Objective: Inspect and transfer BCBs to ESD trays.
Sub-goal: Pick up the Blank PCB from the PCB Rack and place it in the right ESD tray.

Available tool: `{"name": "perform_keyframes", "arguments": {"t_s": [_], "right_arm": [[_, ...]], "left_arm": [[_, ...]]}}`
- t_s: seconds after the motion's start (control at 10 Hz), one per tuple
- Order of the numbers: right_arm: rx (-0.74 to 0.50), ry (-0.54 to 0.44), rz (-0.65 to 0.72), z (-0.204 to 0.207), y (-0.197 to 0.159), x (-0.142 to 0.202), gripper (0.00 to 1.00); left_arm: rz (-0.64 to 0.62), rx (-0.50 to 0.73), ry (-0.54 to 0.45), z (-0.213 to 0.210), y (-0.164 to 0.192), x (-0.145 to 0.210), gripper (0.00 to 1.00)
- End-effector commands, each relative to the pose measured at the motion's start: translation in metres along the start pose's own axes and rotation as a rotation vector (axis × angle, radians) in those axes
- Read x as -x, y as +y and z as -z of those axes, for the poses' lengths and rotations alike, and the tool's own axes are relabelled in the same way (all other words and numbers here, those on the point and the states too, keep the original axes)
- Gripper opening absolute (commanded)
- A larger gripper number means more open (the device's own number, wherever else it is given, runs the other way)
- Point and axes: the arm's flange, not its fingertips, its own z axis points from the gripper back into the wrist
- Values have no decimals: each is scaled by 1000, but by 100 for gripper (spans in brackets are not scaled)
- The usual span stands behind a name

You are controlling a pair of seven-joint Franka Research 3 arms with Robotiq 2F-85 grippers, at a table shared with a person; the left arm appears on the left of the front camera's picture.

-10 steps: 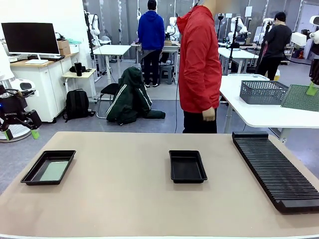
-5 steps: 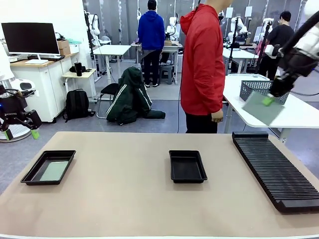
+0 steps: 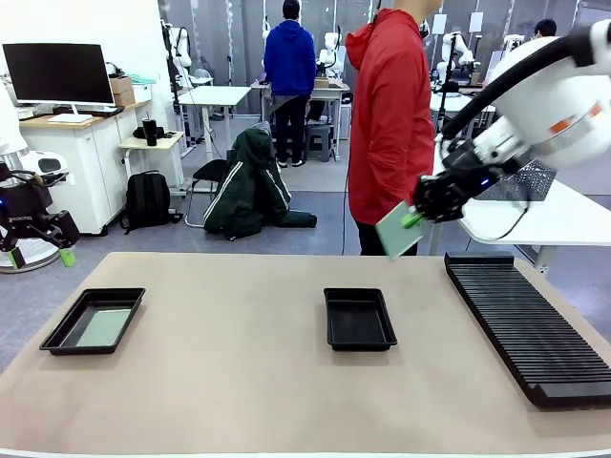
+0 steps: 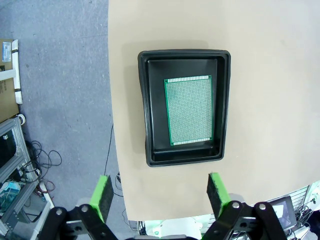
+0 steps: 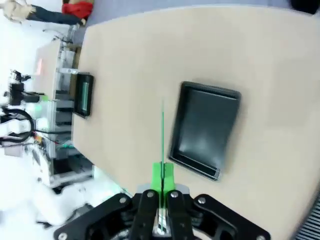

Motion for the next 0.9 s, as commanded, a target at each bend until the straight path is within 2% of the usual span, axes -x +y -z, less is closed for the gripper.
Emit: {"name": "perform_keyframes", "arguments": {"t_s": [0.0,0.3,0.6,0.8], "right_arm": [[-156,-56,24,43,-8,8,2],[-241,-67,55,111,-36,23,2],[-242,-20,56,150,-61,31,2],[-233,-7,84,160,-75,34,2]], "left_arm": [[5,1,-14,2,1,1,100],[5,1,-14,2,1,1,100],[5,1,-14,2,1,1,100],[5,1,-14,2,1,1,100]]}}
